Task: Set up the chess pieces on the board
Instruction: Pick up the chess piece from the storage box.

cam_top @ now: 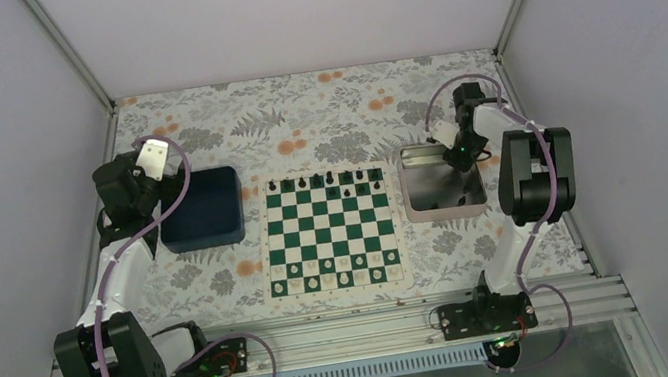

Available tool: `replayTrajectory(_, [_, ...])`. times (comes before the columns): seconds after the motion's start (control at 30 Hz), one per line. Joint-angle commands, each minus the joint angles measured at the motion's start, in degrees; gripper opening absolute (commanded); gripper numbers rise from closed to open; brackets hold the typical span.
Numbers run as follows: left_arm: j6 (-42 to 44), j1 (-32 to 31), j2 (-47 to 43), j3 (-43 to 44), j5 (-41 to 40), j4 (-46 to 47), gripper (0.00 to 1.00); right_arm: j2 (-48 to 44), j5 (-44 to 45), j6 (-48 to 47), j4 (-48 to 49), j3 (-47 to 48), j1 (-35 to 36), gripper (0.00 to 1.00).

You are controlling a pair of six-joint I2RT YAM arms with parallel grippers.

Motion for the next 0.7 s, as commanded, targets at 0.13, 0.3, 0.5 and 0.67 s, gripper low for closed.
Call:
replayTrajectory(0.13, [-0.2, 0.3, -0.8, 0.3, 1.4, -0.5, 1.00, -2.8, -0.9, 0.5, -4.1, 1.3, 0.6, 0.05])
replayTrajectory(0.3, [-0.3, 0.3, -0.7, 0.3, 1.5, -0.5, 1.00, -8.0, -1.5, 2.4, -9.8, 5.8, 7.2, 0.05])
replayTrajectory(0.5, [-0.3, 0.3, -0.9, 0.3, 1.2, -0.5, 1.00, -9.1, -3.4, 6.1, -17.1, 18.8, 22.2, 0.06])
replayTrajectory(0.67, [-0.3, 0.3, -1.1, 0.3, 1.0, -0.3, 1.00, -2.7, -3.5, 7.6, -19.4, 28.2, 34.9, 0.06])
